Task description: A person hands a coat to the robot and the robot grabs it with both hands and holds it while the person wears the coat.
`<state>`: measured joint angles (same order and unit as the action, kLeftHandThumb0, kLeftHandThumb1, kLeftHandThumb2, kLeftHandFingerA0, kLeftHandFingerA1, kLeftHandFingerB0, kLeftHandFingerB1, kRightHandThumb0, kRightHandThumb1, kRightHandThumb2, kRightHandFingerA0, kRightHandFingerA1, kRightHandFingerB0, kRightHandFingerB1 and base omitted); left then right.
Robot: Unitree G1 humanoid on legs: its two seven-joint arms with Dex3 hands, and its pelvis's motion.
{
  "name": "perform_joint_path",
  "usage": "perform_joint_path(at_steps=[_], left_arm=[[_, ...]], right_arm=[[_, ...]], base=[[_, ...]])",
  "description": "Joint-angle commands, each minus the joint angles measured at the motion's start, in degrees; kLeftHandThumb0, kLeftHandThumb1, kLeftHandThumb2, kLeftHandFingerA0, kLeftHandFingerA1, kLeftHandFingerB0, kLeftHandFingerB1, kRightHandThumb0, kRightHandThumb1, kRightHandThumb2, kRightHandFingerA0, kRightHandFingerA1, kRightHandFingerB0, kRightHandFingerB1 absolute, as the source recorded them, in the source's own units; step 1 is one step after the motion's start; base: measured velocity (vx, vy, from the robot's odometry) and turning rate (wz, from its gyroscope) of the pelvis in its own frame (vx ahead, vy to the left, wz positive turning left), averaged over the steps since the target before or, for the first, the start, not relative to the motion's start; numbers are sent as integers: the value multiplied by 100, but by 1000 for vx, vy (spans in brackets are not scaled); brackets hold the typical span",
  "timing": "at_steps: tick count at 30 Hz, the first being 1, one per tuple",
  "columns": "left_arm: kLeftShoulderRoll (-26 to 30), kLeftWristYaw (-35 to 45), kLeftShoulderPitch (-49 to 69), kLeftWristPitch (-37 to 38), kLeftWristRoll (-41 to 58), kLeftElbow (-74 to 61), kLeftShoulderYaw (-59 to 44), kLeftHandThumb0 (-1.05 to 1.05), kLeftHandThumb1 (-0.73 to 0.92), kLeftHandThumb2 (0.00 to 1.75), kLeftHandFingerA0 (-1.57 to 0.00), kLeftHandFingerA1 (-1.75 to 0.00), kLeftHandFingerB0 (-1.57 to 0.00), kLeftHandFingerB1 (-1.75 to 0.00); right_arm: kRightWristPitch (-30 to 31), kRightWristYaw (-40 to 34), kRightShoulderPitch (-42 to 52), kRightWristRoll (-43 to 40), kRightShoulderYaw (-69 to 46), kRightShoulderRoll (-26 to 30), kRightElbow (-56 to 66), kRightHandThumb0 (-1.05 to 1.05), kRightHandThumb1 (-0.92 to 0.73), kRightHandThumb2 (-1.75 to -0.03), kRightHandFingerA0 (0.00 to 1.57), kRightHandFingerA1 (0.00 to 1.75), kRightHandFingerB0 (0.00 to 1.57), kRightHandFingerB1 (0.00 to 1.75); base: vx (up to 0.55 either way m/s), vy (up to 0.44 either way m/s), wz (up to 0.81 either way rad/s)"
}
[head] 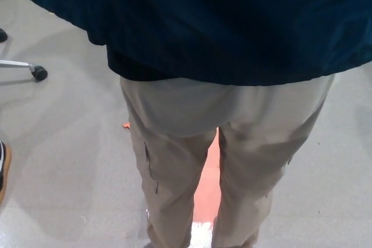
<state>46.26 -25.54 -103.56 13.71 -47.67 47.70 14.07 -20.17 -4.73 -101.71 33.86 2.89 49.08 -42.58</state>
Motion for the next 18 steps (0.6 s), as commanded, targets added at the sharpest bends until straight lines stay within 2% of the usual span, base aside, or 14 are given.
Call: perform_joint_path(at_steps=[1, 2, 3, 4, 5, 6, 7, 9, 10, 11, 14, 15, 17, 18], left_arm=[[-810, -232, 6160, 121, 752, -6146, -2620, -77, 87, 118, 0, -17, -1, -19], [-897, -233, 6358, 129, 734, -6307, -2663, -75, 86, 119, 0, -19, 0, -19], [-983, -222, 6549, 121, 715, -6469, -2702, -75, 86, 119, 0, -19, 0, -19], [-1127, -275, 6918, 183, 680, -6675, -2754, -74, 92, 82, 0, -14, 0, -16], [-1383, -386, 7560, 262, 602, -7019, -2828, -73, 89, 122, 0, -18, 0, -19], [-1465, -423, 7738, 247, 561, -7117, -2836, -73, 89, 122, 0, -18, 0, -19], [-1540, -648, 8023, 432, 522, -7113, -2848, -74, 92, 122, 0, -16, 0, -19], [-1650, -934, 8538, 715, 471, -7132, -2824, -73, 90, 119, 0, -15, 0, -18], [-1729, -1154, 8877, 901, 459, -7095, -2742, -80, 92, 120, 0, -12, 0, -14], [-1819, -1405, 9234, 1041, 416, -7036, -2617, -80, 92, 120, 0, -13, 0, -14], [-1909, -1442, 9563, 1024, 347, -7100, -2581, -80, 92, 121, 0, -13, 0, -13], [-1963, -1506, 9821, 1200, 449, -7067, -2501, -84, 92, 118, 0, -9, 0, -10], [-2015, -1591, 10016, 1323, 473, -7050, -2450, -83, 90, 117, 0, -10, 0, -10], [-2057, -1720, 10140, 1343, 380, -7031, -2405, -83, 91, 116, 0, -8, 0, -10]], right_arm=[[-1179, -862, 5394, -743, -2002, -1542, 6280, -76, -73, -111, 0, 22, 2, 25], [-1337, -837, 5506, -882, -1975, -1509, 6215, -85, -73, -108, 0, 14, 0, 15], [-1521, -800, 5612, -1046, -1957, -1454, 6119, -85, -73, -108, 0, 14, 0, 15], [-1498, -814, 5821, -1127, -1877, -1570, 6223, -81, -64, -102, 0, 20, 2, 19], [-1379, -849, 6241, -1161, -1765, -1816, 6492, -74, -80, -65, 0, 27, 1, 21], [-1345, -858, 6412, -1114, -1768, -1883, 6593, -74, -80, -65, 0, 27, 1, 21], [-1086, -953, 6756, -818, -1732, -2125, 6872, -84, -71, -105, 1, 16, 1, 14], [-1150, -1339, 7268, -197, -1667, -2374, 6938, -77, -75, -109, 0, 25, 0, 20], [-1413, -1561, 7610, -63, -1592, -2486, 6800, -70, -75, -108, 0, 23, 0, 22], [-1638, -1670, 8029, -158, -1513, -2611, 6672, -78, -79, -110, 0, 17, 0, 14], [-1584, -1710, 8390, -84, -1515, -2757, 6773, -74, -77, -110, 0, 21, 0, 18], [-1804, -1759, 8606, -202, -1447, -2825, 6691, -66, -91, -71, 1, 23, 1, 14], [-1934, -1744, 8785, -310, -1383, -2870, 6667, -69, -92, -70, 0, 24, 1, 17], [-1914, -1723, 9016, -318, -1325, -2940, 6751, -72, -81, -115, 0, 19, 0, 19]], base=[[0, 0, 0], [0, 0, 0], [0, 0, 0], [0, 0, 0], [0, 0, 0], [0, 0, 0], [0, 0, 0], [0, 0, 0], [0, 0, 0], [0, 0, 0], [0, 0, 0], [0, 0, 0], [0, 0, 0], [0, 0, 0]])
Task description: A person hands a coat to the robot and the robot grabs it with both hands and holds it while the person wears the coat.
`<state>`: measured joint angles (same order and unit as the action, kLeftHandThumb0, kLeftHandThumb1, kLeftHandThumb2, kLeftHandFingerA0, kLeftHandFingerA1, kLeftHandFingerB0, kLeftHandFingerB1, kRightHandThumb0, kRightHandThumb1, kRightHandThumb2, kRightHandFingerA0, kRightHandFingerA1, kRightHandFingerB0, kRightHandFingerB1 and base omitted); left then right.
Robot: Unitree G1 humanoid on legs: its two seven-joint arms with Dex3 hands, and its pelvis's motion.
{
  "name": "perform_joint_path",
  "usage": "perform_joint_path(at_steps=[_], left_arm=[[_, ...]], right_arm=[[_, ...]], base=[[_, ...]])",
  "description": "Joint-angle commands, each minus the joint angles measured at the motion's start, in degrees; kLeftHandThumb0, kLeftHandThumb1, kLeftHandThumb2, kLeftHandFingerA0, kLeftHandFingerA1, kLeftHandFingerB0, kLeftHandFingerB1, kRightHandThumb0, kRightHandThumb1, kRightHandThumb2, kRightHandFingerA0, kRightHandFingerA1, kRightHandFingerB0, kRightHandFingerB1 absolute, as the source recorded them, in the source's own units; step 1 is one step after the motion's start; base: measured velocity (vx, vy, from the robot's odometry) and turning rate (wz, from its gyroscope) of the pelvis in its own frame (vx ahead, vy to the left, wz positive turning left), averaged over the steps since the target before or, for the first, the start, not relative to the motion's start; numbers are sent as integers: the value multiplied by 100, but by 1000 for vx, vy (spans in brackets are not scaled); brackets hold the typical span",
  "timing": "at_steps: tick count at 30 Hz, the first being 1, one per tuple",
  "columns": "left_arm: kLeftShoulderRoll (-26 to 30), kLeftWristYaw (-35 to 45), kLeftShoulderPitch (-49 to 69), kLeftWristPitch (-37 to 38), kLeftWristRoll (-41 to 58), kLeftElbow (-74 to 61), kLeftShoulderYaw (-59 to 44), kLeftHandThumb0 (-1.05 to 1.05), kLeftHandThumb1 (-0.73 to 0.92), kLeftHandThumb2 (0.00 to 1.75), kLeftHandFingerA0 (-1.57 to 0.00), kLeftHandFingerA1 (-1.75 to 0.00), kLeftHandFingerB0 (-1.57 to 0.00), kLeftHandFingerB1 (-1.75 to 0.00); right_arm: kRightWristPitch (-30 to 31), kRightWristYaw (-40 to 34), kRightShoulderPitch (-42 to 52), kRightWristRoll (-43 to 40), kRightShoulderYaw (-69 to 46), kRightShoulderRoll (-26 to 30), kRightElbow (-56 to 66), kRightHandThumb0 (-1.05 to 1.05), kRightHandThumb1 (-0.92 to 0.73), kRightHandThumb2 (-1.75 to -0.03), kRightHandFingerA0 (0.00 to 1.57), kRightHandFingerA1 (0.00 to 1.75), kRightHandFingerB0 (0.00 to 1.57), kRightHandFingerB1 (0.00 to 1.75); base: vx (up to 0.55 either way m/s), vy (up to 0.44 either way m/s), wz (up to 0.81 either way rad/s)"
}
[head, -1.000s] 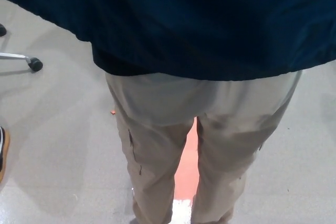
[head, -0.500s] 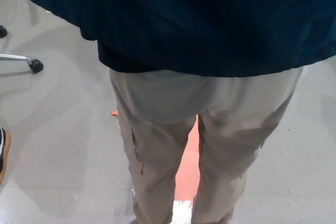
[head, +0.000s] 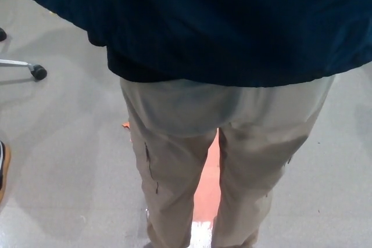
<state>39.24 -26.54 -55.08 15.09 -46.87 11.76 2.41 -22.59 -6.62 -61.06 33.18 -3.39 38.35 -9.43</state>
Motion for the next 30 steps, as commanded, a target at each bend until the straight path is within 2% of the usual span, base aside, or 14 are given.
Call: perform_joint_path(at_steps=[1, 2, 5, 14, 15, 22, 23, 24, 25, 26, 27, 28, 29, 30], left_arm=[[-1381, -1694, 5360, 1205, 235, -3428, -1214, -83, 91, 116, 0, -8, 0, -10], [-1418, -1817, 5480, 1236, 138, -3407, -1169, -83, 91, 117, 0, -8, 0, -10], [-1423, -1879, 5618, 1412, 136, -3342, -1075, -76, 87, 116, 0, -13, 0, -14], [-1451, -2514, 6028, 1447, -415, -2662, -835, -87, 92, 118, 0, -6, 0, -7], [-1380, -2563, 6089, 1431, -494, -2448, -781, -87, 92, 118, 0, -7, 0, -7], [-1178, -2433, 6249, 1257, -570, -1329, -412, -78, 88, 120, 0, -21, -7, -19], [-1169, -2351, 6254, 1149, -601, -1234, -369, -82, 91, 121, 0, -19, -8, -18], [-1167, -2292, 6270, 1048, -635, -1171, -340, -82, 91, 121, 0, -19, -8, -18], [-1178, -2115, 6300, 903, -618, -1095, -312, -80, 87, 120, -5, -24, -8, -21], [-1167, -1843, 6336, 750, -561, -971, -275, -80, 92, 82, -8, -28, -8, -24], [-1147, -1593, 6366, 624, -502, -849, -237, -80, 92, 82, -8, -28, -8, -24], [-1121, -1407, 6346, 470, -509, -677, -197, -74, 80, 116, -9, -45, -3, -39], [-1080, -1232, 6331, 331, -531, -464, -145, -34, 54, 113, 0, -48, 0, -46], [-1052, -794, 6286, 84, -465, -226, -85, -35, 53, 112, 0, -48, 0, -46]], right_arm=[[-1643, -1528, 5096, -238, -665, -1916, 3499, -72, -81, -115, 0, 19, 0, 19], [-1516, -1510, 5397, -144, -629, -2021, 3688, -74, -77, -101, 0, 15, 0, 11], [-1440, -1448, 5894, -66, -592, -2123, 3870, -78, -86, -114, 0, 13, 0, 12], [-1577, -1865, 6651, 610, -381, -2295, 3348, -83, -84, -110, 8, 27, 7, 10], [-1629, -1889, 6754, 613, -302, -2283, 3137, -70, -78, -111, 1, 40, 0, 23], [-1584, -1991, 6998, 759, -87, -2222, 2002, -72, -76, -100, 8, 45, 6, 36], [-1552, -2008, 6985, 788, -81, -2218, 1890, -34, -60, -114, 0, 50, 0, 49], [-1527, -2031, 6981, 824, -75, -2214, 1809, -34, -60, -114, 0, 50, 0, 49], [-1461, -2010, 6972, 853, -52, -2190, 1691, -72, -78, -103, 9, 45, 5, 37], [-1371, -1935, 6961, 832, -13, -2160, 1495, -69, -92, -71, 14, 33, 11, 24], [-1294, -1860, 6950, 796, 25, -2132, 1300, -69, -92, -71, 14, 33, 11, 24], [-1215, -1711, 6932, 732, 65, -2063, 1100, -76, -77, -108, 11, 47, 2, 29], [-1120, -1621, 6921, 736, 111, -1990, 876, -76, -77, -108, 12, 48, 0, 33], [-866, -1325, 6915, 675, 189, -1926, 646, -72, -75, -108, 7, 46, 1, 35]], base=[[0, 0, 0], [0, 0, 0], [0, 0, 0], [0, 0, 0], [0, 0, 0], [0, 0, 0], [0, 0, 0], [0, 0, 0], [0, 0, 0], [0, 0, 0], [0, 0, 0], [0, 0, 0], [0, 0, 0], [0, 0, 0]])
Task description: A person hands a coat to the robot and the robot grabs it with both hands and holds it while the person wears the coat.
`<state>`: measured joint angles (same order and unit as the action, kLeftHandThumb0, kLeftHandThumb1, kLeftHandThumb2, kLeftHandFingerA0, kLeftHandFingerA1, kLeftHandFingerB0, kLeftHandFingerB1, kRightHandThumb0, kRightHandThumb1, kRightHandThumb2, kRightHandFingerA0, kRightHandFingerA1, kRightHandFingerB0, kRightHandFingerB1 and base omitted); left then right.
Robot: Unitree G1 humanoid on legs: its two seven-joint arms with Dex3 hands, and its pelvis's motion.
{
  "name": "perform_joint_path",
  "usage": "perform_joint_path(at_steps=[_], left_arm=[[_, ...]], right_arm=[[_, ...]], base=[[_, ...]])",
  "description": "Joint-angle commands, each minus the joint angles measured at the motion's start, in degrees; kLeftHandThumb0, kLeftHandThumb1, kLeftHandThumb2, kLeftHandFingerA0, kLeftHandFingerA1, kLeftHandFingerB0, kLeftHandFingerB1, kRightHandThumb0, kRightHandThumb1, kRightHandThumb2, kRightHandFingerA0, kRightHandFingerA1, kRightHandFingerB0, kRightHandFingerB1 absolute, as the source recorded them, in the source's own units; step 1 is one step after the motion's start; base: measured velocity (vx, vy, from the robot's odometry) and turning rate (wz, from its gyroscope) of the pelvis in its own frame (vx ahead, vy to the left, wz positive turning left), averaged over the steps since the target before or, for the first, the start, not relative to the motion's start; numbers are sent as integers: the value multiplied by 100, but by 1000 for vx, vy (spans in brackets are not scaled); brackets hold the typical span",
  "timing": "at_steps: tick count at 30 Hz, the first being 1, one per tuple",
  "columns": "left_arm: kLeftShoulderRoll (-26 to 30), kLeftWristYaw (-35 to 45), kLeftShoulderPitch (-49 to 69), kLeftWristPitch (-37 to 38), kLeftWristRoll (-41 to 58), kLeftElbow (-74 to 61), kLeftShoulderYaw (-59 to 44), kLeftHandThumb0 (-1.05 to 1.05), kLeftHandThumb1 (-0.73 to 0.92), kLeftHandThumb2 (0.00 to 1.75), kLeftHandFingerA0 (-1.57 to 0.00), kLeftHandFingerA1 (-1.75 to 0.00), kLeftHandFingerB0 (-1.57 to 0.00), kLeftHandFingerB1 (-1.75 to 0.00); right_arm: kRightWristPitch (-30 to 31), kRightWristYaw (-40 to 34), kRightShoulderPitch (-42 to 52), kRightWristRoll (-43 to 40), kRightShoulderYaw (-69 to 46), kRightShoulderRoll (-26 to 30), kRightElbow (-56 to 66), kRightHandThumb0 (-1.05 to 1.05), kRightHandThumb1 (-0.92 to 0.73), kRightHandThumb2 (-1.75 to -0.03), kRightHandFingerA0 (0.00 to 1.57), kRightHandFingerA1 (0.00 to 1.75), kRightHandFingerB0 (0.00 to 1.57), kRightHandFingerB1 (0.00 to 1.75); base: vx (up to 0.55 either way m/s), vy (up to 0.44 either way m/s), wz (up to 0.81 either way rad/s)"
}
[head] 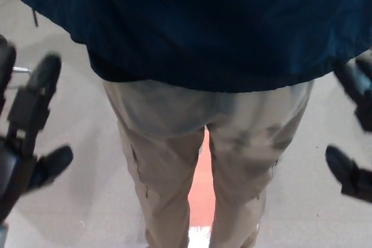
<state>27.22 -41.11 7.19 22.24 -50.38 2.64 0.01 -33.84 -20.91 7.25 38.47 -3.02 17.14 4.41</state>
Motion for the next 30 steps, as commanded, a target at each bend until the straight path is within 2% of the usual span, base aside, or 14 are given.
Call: perform_joint_path(at_steps=[1, 4, 7, 8, 12, 13, 14, 15, 16, 17, 19, 20, 22, 30], left_arm=[[186, 923, 35, -752, -78, 764, 192, -88, 88, 117, -5, -39, -6, -36], [319, 1540, -90, -1035, -18, 913, 274, -90, 88, 115, -6, -39, -7, -36], [476, 2282, -241, -1251, 135, 961, 318, -78, 92, 79, -10, -27, -9, -25], [521, 2443, -268, -1305, 144, 991, 332, -78, 92, 81, -10, -28, -9, -25], [702, 3058, -361, -1539, 250, 1098, 323, -85, 86, 86, -10, -30, -10, -27], [742, 3360, -404, -1659, 326, 1113, 317, -76, 92, 80, -9, -26, -8, -25], [769, 3560, -428, -1704, 402, 1138, 315, -81, 92, 81, -11, -24, -11, -24], [785, 3665, -436, -1701, 459, 1164, 315, -81, 92, 81, -11, -24, -11, -24], [827, 3870, -458, -1744, 482, 1203, 342, -81, 92, 81, -10, -24, -11, -24], [863, 4105, -492, -1786, 551, 1260, 362, -82, 85, 115, -9, -28, -10, -29], [905, 4382, -540, -1829, 646, 1337, 383, -82, 85, 116, -9, -29, -9, -30], [941, 4457, -534, -1819, 670, 1347, 382, -86, 92, 83, -10, -23, -11, -24], [993, 4560, -497, -1786, 749, 1322, 357, -82, 85, 115, -9, -28, -9, -28], [1029, 4950, -557, -1862, 891, 1263, 372, -83, 85, 115, -10, -28, -9, -28]], right_arm=[[342, 217, 70, 100, 201, 216, -861, -72, -73, -106, 6, 45, 2, 35], [664, 438, 12, 181, 344, 298, -1155, -72, -74, -106, 7, 45, 2, 37], [1135, 802, -83, 222, 474, 339, -1451, -72, -92, -70, 11, 29, 10, 25], [1233, 878, -118, 261, 515, 357, -1562, -76, -74, -106, 7, 43, 7, 33], [1624, 1357, -380, 177, 649, 395, -1940, -78, -74, -105, 6, 41, 8, 32], [1678, 1477, -445, 66, 638, 393, -1985, -71, -91, -68, 12, 29, 9, 24], [1704, 1538, -463, 14, 630, 404, -1994, -78, -75, -107, 7, 40, 7, 33], [1716, 1565, -457, 0, 627, 421, -1988, -78, -75, -107, 7, 40, 7, 33], [1777, 1638, -468, 15, 629, 456, -1992, -79, -91, -75, 12, 29, 8, 23], [1845, 1736, -490, 7, 631, 480, -2006, -78, -92, -74, 11, 28, 8, 23], [1923, 1856, -522, -21, 636, 496, -2034, -74, -92, -71, 11, 28, 8, 23], [1951, 1896, -548, -26, 650, 486, -2053, -72, -92, -70, 11, 27, 8, 23], [1985, 1947, -577, -38, 671, 466, -2073, -73, -92, -70, 11, 28, 8, 23], [2185, 2128, -581, -93, 670, 438, -2027, -71, -92, -69, 13, 28, 7, 22]], base=[[0, 0, 0], [0, 0, 0], [0, 0, 0], [0, 0, 0], [0, 0, 0], [0, 0, 0], [0, 0, 0], [0, 0, 0], [0, 0, 0], [0, 0, 0], [0, 0, 0], [0, 0, 0], [0, 0, 0], [0, 0, 0]])
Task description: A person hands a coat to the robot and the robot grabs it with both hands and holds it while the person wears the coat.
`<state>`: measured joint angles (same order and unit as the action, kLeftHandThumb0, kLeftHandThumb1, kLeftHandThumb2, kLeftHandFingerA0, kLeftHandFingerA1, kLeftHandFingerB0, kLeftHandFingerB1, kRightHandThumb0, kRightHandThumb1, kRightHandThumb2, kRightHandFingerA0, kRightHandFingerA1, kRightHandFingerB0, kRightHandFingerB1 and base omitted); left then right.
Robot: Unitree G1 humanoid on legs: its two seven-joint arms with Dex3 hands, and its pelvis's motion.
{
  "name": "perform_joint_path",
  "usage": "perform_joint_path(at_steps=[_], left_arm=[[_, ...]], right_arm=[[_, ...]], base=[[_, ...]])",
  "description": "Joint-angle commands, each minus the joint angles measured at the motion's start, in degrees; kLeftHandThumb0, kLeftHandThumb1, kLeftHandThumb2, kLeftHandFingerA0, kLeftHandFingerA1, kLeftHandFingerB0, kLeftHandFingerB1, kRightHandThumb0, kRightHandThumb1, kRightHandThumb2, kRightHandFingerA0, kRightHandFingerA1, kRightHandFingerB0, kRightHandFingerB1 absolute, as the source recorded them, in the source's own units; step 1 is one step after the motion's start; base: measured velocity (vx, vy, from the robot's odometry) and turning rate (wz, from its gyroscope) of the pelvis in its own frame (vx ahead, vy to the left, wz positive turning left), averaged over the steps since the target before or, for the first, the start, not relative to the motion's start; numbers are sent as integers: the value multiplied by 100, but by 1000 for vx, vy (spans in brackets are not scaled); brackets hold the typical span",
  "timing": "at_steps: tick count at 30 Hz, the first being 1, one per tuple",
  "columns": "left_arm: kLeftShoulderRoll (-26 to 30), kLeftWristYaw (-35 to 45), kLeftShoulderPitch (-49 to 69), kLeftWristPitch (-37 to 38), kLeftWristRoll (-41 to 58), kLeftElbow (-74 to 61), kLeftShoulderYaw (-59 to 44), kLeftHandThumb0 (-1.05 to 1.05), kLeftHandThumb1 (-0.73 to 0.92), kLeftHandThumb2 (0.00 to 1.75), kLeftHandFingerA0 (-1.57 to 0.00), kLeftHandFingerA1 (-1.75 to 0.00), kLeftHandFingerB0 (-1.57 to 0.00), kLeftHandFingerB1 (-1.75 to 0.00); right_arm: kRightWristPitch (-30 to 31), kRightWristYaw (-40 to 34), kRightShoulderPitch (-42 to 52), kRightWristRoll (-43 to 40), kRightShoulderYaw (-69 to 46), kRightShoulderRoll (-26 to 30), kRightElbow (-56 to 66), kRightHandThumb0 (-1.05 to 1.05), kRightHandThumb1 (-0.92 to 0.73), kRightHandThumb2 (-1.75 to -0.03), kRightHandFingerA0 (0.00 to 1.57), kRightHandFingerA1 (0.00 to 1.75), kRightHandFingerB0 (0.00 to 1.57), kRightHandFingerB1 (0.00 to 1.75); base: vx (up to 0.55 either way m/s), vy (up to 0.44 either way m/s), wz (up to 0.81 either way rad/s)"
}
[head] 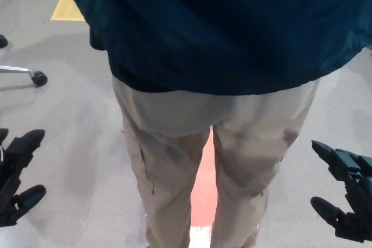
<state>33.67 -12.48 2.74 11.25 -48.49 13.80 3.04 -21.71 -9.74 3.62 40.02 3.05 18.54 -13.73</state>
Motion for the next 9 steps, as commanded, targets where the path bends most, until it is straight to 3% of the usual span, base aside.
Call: perform_joint_path(at_steps=[1, 4, 5, 9], left_arm=[[389, 2093, -102, -764, 704, 134, 61, -82, 85, 115, -10, -28, -9, -28], [380, 2172, -72, -810, 736, 85, 24, -83, 85, 114, -10, -28, -10, -28], [374, 2194, -67, -820, 743, 74, 15, -83, 85, 114, -10, -28, -10, -29], [376, 2261, -76, -868, 710, 25, 19, -82, 85, 114, -9, -27, -9, -28]], right_arm=[[999, 1038, -235, -244, 68, 300, -202, -71, -92, -69, 12, 28, 7, 23], [1121, 1129, -258, -220, 87, 302, -142, -72, -92, -69, 12, 28, 7, 22], [1167, 1169, -251, -220, 90, 301, -103, -79, -77, -107, 8, 38, 7, 27], [1236, 1264, -258, -263, 92, 306, -38, -80, -77, -107, 8, 39, 8, 26]], base=[[0, 0, 0], [0, 0, 0], [0, 0, 0], [0, 0, 0]])
